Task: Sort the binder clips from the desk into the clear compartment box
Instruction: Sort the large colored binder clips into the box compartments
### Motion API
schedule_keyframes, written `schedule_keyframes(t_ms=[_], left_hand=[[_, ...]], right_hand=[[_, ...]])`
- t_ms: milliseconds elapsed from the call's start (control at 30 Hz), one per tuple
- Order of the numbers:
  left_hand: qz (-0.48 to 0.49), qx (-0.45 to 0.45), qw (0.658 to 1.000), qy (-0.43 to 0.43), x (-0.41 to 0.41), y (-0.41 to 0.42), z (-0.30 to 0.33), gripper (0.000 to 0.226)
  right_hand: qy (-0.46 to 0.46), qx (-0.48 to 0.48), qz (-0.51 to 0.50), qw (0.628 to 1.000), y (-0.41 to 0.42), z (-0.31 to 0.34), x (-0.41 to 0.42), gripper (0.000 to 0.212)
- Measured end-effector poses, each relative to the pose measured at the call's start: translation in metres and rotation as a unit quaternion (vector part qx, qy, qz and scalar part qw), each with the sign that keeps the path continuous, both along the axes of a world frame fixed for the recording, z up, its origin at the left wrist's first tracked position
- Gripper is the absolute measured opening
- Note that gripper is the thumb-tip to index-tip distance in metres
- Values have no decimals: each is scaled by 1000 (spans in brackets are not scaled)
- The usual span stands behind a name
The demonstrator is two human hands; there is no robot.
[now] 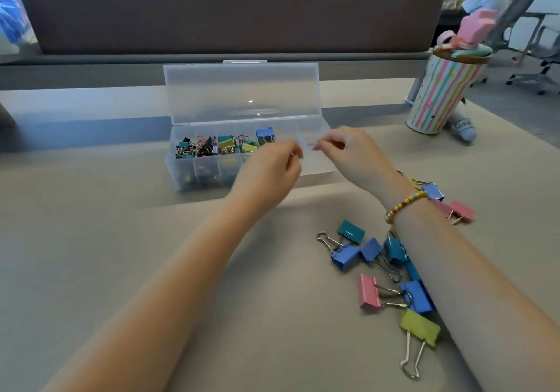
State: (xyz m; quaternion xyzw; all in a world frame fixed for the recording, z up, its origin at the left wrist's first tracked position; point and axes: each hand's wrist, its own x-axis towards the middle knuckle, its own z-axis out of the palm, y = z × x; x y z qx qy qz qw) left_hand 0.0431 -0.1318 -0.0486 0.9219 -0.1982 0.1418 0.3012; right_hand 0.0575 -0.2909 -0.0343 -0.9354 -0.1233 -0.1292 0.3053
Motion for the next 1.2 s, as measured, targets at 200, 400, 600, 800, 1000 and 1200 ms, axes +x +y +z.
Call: schedule_keyframes(t_ms=[200, 400, 600, 800, 1000, 1200], left_hand=[[-175, 19, 958, 227, -34, -10, -25, 27], [-218, 85, 940, 247, -43, -5, -29, 35], [-186, 66, 962, 191, -36, -10, -37, 15], [-144, 27, 976, 164, -22, 5, -38, 15], [-72, -29, 981, 177, -17, 21, -39, 11], [-60, -18, 983, 171, -18, 18, -39, 14]], right_hand=[[206, -104, 21, 973, -27, -13, -39, 13], [305, 0, 107, 946, -51, -8, -59, 24], [333, -99, 128, 929, -50, -14, -57, 34], [216, -84, 33, 972, -26, -31, -45, 22], [276, -68, 82, 955, -35, -19, -53, 43], [228, -127, 86, 962, -32, -20, -50, 43]])
